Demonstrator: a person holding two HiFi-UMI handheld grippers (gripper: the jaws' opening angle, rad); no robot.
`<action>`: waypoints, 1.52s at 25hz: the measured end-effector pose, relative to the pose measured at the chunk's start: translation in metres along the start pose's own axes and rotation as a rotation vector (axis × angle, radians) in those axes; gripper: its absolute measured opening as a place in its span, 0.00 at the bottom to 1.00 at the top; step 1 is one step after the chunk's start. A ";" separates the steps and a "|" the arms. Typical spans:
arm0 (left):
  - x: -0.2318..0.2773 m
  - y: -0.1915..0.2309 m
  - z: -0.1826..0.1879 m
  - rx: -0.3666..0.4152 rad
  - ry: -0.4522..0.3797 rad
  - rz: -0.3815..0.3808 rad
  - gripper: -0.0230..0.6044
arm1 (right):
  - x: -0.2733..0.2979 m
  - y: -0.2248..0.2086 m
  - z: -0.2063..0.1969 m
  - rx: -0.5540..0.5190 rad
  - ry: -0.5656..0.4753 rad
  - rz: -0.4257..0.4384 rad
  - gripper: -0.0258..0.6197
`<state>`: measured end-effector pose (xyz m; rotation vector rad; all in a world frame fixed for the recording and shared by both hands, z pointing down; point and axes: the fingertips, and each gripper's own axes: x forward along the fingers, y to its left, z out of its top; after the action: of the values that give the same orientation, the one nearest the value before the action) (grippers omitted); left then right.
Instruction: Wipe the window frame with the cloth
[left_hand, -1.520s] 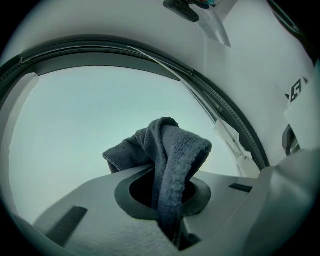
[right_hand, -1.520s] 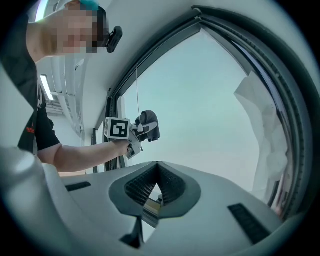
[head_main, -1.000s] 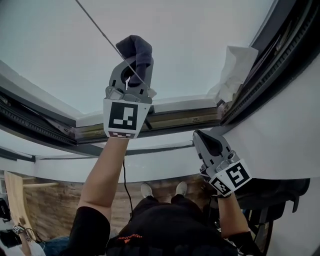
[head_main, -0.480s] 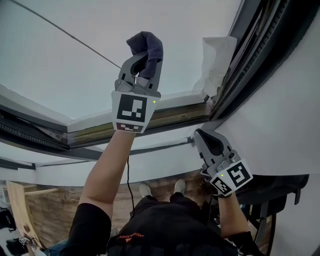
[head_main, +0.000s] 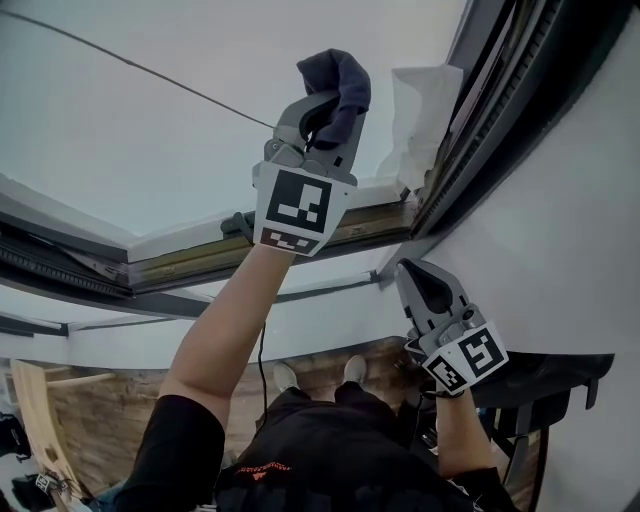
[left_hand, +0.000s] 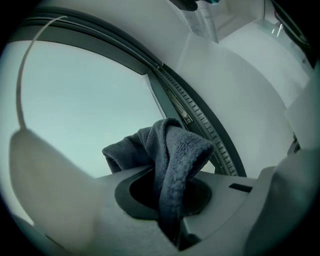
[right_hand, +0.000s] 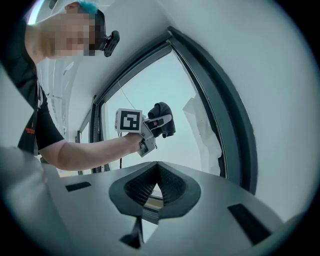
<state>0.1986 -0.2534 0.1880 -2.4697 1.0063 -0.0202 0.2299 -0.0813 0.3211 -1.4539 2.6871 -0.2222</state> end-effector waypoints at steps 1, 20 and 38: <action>0.002 -0.005 0.002 -0.001 -0.006 -0.010 0.11 | -0.002 -0.001 0.000 0.000 0.001 -0.004 0.05; -0.241 0.117 -0.091 -0.046 0.150 0.305 0.11 | 0.093 0.136 -0.039 -0.020 0.117 0.258 0.05; -0.400 0.270 -0.193 -0.021 0.324 0.608 0.11 | 0.162 0.229 -0.060 -0.058 0.185 0.322 0.05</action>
<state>-0.3069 -0.2367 0.3074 -2.1159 1.8639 -0.2172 -0.0566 -0.0879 0.3426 -1.0355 3.0479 -0.2701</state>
